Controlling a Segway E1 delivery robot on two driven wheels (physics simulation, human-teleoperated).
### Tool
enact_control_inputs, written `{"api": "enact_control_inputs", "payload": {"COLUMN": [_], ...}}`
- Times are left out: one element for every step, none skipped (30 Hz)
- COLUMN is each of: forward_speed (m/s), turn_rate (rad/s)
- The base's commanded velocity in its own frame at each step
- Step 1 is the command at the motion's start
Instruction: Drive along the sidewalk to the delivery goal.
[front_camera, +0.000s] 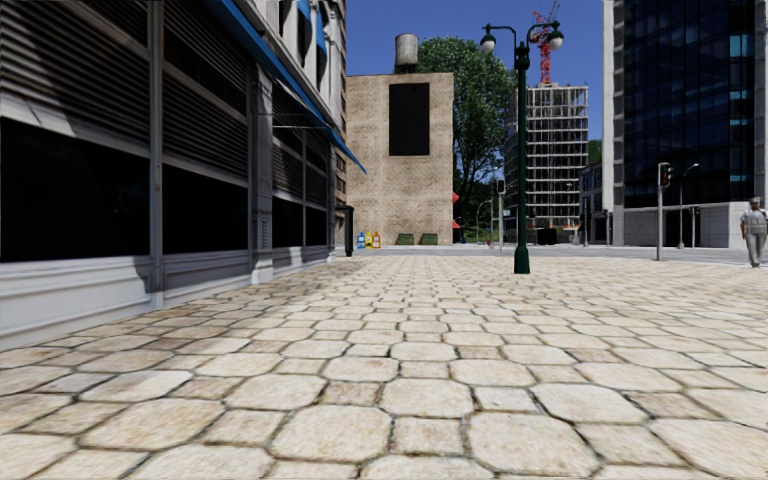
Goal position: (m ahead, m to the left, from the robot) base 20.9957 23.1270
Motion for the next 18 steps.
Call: {"api": "enact_control_inputs", "payload": {"forward_speed": [2.00, 2.00, 2.00, 2.00, 2.00, 2.00, 2.00, 2.00, 2.00, 2.00, 2.00, 2.00, 2.00, 2.00, 2.00, 2.00, 2.00, 2.00], "turn_rate": [0.00, 0.00, 0.00, 0.00, 0.00, 0.00, 0.00, 0.00, 0.00, 0.00, 0.00, 0.00, 0.00, 0.00, 0.00, 0.00, 0.00, 0.00]}}
